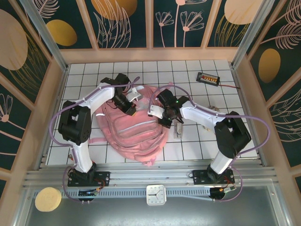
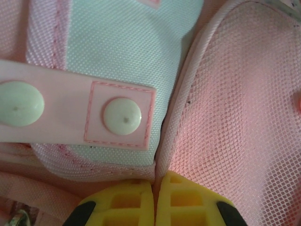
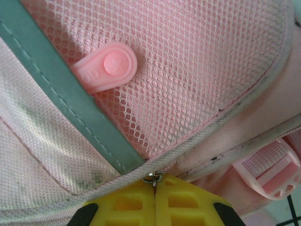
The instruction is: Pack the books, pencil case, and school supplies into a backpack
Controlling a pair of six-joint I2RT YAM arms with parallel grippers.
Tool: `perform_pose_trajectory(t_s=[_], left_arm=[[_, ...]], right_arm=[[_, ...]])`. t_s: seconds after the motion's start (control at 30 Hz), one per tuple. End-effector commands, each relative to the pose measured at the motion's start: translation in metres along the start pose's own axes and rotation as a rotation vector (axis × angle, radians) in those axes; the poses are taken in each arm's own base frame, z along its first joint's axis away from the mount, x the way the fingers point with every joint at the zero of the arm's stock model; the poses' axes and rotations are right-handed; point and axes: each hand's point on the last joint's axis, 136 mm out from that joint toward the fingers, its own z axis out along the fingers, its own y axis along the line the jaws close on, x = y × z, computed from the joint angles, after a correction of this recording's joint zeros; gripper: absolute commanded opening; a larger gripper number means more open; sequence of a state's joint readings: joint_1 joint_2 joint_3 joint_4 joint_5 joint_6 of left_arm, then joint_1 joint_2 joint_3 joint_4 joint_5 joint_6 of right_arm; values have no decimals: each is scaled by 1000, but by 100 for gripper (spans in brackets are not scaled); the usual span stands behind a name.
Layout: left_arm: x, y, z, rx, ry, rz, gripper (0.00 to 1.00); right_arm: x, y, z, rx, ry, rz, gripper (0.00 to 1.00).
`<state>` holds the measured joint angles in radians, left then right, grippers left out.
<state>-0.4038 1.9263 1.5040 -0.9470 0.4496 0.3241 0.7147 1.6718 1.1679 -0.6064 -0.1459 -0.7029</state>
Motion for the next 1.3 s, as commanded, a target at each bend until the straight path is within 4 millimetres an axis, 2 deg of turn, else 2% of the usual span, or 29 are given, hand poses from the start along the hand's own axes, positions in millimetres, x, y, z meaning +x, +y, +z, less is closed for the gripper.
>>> perform_pose_trajectory(t_s=[0.0,0.1,0.3,0.4,0.63,0.8,0.9,1.03,1.23,1.27], left_arm=[[-21,-23,16,136,-22,-128,0],[-33,-16,13,117,-66,-191,0],[-60,-17,3,147,-183,-254,0],[-60,-3,0,60,-190,-286,0],[-64,0,-9,50,-205,-289,0],[-70,13,-21,-32,-218,-325,0],[-73,18,-29,-70,-241,-356,0],[-81,6,-29,0,-293,-405,0],[-81,-21,-15,71,-298,-428,0],[-83,-24,-16,97,-313,-446,0]], right_arm=[[-22,-10,-17,62,-61,-23,0],[-18,-3,-31,62,-74,5,0],[-11,29,-45,-30,-72,36,0],[-6,36,-50,-30,-82,35,0],[7,47,-54,-33,-80,3,0],[-14,58,-58,-113,-164,48,0],[-16,68,-60,-158,-146,73,0],[-25,78,-65,-182,-140,146,0],[-81,75,-54,-180,-224,386,0],[-92,80,-52,-207,-244,405,0]])
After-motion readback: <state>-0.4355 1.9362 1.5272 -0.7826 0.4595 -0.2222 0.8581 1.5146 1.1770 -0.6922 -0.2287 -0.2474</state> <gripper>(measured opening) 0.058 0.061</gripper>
